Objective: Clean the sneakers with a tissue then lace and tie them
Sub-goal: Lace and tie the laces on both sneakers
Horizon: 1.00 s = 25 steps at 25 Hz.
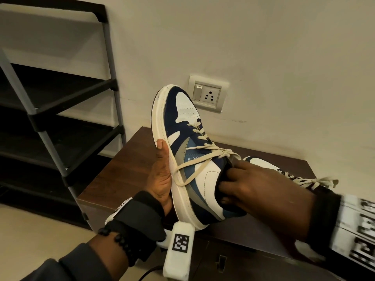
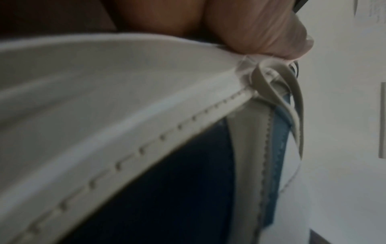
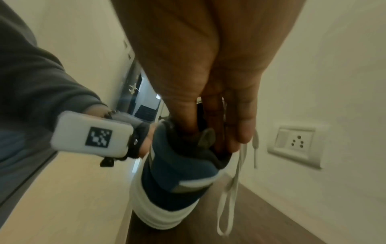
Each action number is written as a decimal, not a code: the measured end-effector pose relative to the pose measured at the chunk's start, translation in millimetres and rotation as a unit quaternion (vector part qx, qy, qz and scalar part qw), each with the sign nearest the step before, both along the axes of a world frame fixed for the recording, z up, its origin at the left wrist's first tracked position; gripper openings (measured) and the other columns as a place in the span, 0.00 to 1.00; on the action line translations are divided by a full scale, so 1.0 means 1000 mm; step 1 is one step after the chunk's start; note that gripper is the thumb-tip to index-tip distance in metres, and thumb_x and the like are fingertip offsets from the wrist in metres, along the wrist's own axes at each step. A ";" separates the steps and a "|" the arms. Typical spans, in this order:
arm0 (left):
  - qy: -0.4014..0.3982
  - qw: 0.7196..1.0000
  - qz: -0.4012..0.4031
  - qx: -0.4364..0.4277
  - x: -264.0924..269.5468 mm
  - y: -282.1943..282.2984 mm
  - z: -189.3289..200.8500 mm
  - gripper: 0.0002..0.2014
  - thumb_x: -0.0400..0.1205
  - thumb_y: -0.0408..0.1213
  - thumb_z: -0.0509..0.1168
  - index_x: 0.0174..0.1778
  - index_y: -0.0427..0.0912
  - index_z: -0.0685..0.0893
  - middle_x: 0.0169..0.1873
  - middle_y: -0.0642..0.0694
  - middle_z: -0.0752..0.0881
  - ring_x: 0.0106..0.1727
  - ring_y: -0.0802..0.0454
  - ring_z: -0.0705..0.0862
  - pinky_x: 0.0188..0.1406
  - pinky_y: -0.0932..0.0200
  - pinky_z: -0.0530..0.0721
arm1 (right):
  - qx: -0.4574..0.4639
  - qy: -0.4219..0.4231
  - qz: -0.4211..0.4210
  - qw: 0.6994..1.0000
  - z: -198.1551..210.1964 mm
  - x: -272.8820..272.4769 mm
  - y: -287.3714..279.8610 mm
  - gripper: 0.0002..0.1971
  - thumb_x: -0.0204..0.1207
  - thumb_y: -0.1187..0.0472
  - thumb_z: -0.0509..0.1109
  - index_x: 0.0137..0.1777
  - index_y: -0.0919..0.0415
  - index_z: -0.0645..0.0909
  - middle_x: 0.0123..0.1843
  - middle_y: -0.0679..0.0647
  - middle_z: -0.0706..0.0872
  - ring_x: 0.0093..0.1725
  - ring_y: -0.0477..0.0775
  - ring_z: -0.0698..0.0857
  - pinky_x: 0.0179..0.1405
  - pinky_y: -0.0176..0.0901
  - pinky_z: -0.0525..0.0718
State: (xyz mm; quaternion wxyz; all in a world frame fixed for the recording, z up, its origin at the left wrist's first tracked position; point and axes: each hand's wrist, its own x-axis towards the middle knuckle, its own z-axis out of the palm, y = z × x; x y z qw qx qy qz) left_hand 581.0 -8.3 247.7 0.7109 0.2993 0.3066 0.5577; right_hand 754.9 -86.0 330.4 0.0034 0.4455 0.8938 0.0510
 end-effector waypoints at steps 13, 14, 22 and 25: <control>-0.085 0.992 -0.088 0.029 -0.004 0.006 -0.008 0.59 0.51 0.70 0.77 0.78 0.46 0.70 0.72 0.34 0.77 0.72 0.33 0.75 0.69 0.31 0.74 | -0.185 -0.008 0.088 0.979 0.023 0.001 0.031 0.08 0.78 0.65 0.63 0.46 0.50 0.77 0.42 0.42 0.80 0.40 0.40 0.77 0.42 0.27 0.73; -0.088 0.993 -0.078 0.021 -0.004 0.007 -0.010 0.59 0.51 0.70 0.77 0.77 0.46 0.71 0.72 0.34 0.77 0.72 0.33 0.76 0.69 0.31 0.74 | -0.163 -0.013 0.111 0.980 0.022 0.002 0.031 0.07 0.74 0.67 0.64 0.43 0.52 0.76 0.41 0.44 0.81 0.40 0.42 0.77 0.41 0.28 0.74; -0.129 0.989 -0.073 0.024 0.001 0.009 -0.013 0.50 0.64 0.70 0.69 0.79 0.46 0.68 0.74 0.35 0.74 0.73 0.34 0.75 0.67 0.36 0.78 | -0.112 -0.204 0.143 0.962 0.004 -0.016 0.035 0.11 0.78 0.69 0.60 0.57 0.66 0.81 0.54 0.57 0.83 0.51 0.53 0.84 0.46 0.37 0.77; -0.139 0.986 -0.094 0.019 0.002 0.007 -0.011 0.51 0.62 0.70 0.70 0.78 0.45 0.70 0.72 0.34 0.77 0.69 0.35 0.79 0.56 0.41 0.84 | -0.039 -0.069 0.109 0.991 0.000 -0.008 0.035 0.04 0.57 0.73 0.68 0.27 0.65 0.80 0.20 0.54 0.74 0.18 0.54 0.79 0.18 0.31 0.63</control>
